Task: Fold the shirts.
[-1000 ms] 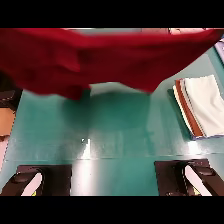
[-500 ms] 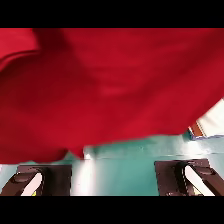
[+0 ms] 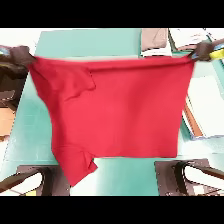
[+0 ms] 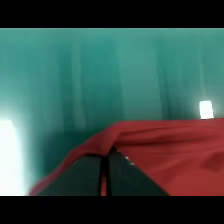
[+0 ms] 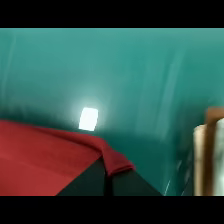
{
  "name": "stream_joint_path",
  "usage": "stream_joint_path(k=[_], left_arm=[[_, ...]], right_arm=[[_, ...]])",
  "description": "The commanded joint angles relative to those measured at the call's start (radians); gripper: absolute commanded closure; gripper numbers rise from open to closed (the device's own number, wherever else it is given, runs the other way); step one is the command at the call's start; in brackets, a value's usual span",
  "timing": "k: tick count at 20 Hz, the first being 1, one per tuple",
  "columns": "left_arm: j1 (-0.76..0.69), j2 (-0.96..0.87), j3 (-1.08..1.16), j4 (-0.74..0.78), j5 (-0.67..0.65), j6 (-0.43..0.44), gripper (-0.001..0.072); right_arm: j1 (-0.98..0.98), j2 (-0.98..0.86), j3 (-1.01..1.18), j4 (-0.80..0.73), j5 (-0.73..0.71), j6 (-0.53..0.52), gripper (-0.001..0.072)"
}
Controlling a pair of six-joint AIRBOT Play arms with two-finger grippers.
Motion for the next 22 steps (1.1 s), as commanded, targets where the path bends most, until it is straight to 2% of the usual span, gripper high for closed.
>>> stream_joint_path(k=[1, 4, 7, 9, 10, 14, 21, 22], left_arm=[[0.001, -0.241, -0.042, -0.048, 0.103, 0.049, 0.0685], [0.001, -0.399, 0.1, -0.055, 0.137, 0.048, 0.0685], [0.001, -0.452, 0.215, -0.045, 0.142, 0.048, 0.0685], [0.001, -0.451, 0.253, -0.03, 0.095, 0.056, 0.0685], [0.006, -0.451, 0.264, -0.018, 0.031, 0.058, 0.0685], [0.021, -0.451, 0.232, -0.013, -0.201, 0.051, 0.0685], [0.02, -0.45, 0.028, -0.013, -0.237, 0.011, 0.0682], [0.02, -0.45, 0.001, -0.013, -0.235, 0.01, 0.0605]], right_arm=[[0.037, -0.217, -0.032, 0.006, -0.087, -0.005, 0.0695], [0.05, -0.384, 0.133, 0.013, -0.123, 0.022, 0.0695], [0.049, -0.468, 0.3, 0.008, -0.113, 0.029, 0.0695], [0.049, -0.475, 0.36, -0.008, -0.083, 0.026, 0.0695], [0.049, -0.467, 0.371, -0.038, -0.056, 0.015, 0.0695], [0.049, -0.375, 0.232, -0.113, -0.006, -0.025, 0.0695], [0.049, -0.258, -0.123, -0.126, -0.066, -0.025, 0.0694], [0.049, -0.25, -0.153, -0.126, -0.078, -0.025, 0.0694]])
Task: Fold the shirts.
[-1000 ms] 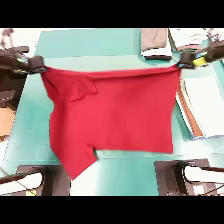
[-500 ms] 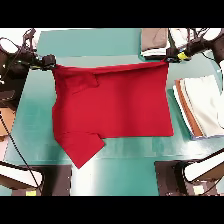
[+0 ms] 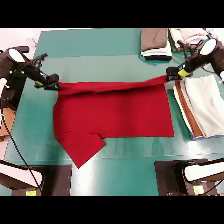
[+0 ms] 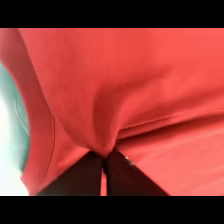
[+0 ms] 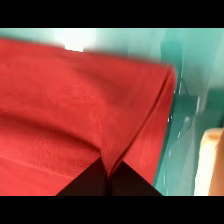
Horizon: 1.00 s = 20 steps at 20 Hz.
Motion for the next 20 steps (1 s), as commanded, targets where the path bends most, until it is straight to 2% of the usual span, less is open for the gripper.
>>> stream_joint_path(k=[1, 2, 4, 8, 11, 16, 20], left_arm=[[0.001, -0.001, -0.094, 0.0, -0.019, -0.022, 0.03], [0.001, -0.001, -0.106, 0.0, -0.019, -0.03, 0.022], [0.001, 0.021, -0.106, 0.006, -0.025, -0.038, 0.0226], [0.001, 0.219, -0.223, 0.108, -0.008, -0.049, 0.0226], [0.001, 0.439, -0.515, 0.141, 0.013, -0.072, 0.0224], [0.001, 0.718, -0.953, 0.107, 0.077, -0.127, 0.0224], [0.001, 0.756, -1.11, -0.049, 0.164, -0.131, 0.0225]], right_arm=[[0.0, 0.041, -0.131, -0.005, -0.039, -0.001, 0.0694], [0.0, 0.05, -0.146, 0.002, -0.046, -0.001, 0.0676], [0.0, 0.073, -0.15, 0.002, -0.044, 0.027, 0.0337], [-0.002, 0.182, -0.153, 0.002, 0.022, 0.032, 0.033], [0.003, 0.275, -0.154, 0.003, 0.054, 0.032, 0.033], [0.012, 0.348, -0.154, 0.026, 0.024, 0.032, 0.033], [0.012, 0.346, -0.154, 0.029, 0.022, 0.032, 0.0331]])
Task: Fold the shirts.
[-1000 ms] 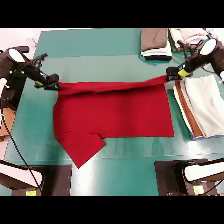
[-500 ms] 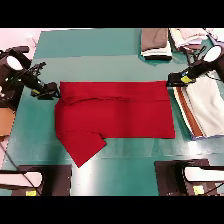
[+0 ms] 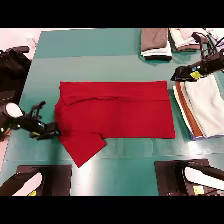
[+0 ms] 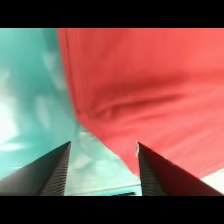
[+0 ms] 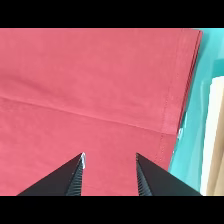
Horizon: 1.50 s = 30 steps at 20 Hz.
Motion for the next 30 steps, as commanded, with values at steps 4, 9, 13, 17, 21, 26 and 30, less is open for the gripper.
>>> stream_joint_path(k=[4, 9, 13, 17, 21, 26, 30], left_arm=[[0.0, 0.053, -0.228, -0.294, 0.18, 0.058, 0.0225], [0.0, 0.09, -0.191, -0.348, 0.178, 0.117, 0.0686], [0.0, 0.208, -0.122, -0.286, 0.122, 0.098, 0.0687], [0.0, 0.228, -0.121, -0.256, 0.075, 0.102, 0.0686], [0.0, 0.228, -0.121, -0.238, 0.077, 0.102, 0.0686], [0.0, 0.229, -0.121, -0.238, 0.078, 0.103, 0.0686], [0.0, 0.228, -0.121, -0.233, 0.08, 0.105, 0.0686]], right_arm=[[0.001, 0.011, 0.0, 0.01, -0.001, 0.001, 0.0331], [-0.03, 0.036, -0.07, 0.061, 0.043, -0.019, 0.0331], [-0.152, 0.157, -0.364, 0.049, 0.08, -0.019, 0.033], [-0.334, 0.281, -0.693, 0.053, 0.1, -0.018, 0.019], [-0.462, 0.349, -0.904, 0.061, 0.069, -0.018, 0.0192], [-0.45, 0.344, -0.977, 0.196, -0.053, -0.018, 0.0209], [-0.346, 0.319, -0.976, 0.219, -0.122, -0.01, 0.0235]])
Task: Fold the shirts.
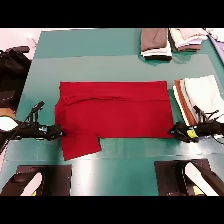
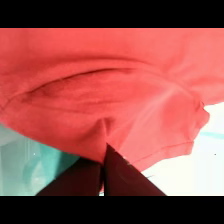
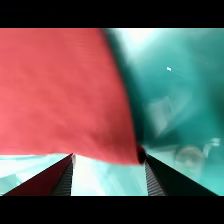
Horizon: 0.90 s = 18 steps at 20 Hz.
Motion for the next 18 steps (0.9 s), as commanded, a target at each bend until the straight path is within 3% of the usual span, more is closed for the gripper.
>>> stream_joint_path(k=[1, 2, 4, 8, 13, 15, 18], left_arm=[[0.0, 0.001, 0.002, 0.015, 0.003, 0.009, 0.0686], [0.0, 0.001, 0.003, 0.036, -0.005, 0.008, 0.0686], [0.0, 0.001, 0.03, 0.092, -0.051, 0.008, 0.0688], [0.0, 0.121, 0.076, 0.213, -0.182, -0.029, 0.0689], [0.0, 0.285, 0.077, 0.229, -0.414, -0.058, 0.0687], [0.0, 0.275, 0.085, 0.228, -0.377, -0.056, 0.0688], [0.0, 0.196, 0.144, 0.227, -0.238, -0.034, 0.0687]], right_arm=[[0.079, -0.031, -0.014, 0.026, -0.069, 0.005, 0.0339], [0.108, -0.045, -0.013, 0.026, -0.074, 0.005, 0.0433], [0.169, -0.059, 0.016, 0.017, -0.069, 0.004, 0.0693], [0.27, 0.018, 0.15, -0.072, 0.019, 0.006, 0.0694], [0.307, 0.216, 0.246, -0.237, 0.235, 0.014, 0.0694], [0.307, 0.253, 0.28, -0.274, 0.235, 0.038, 0.0695], [0.323, 0.162, 0.355, -0.264, 0.18, 0.037, 0.0695]])
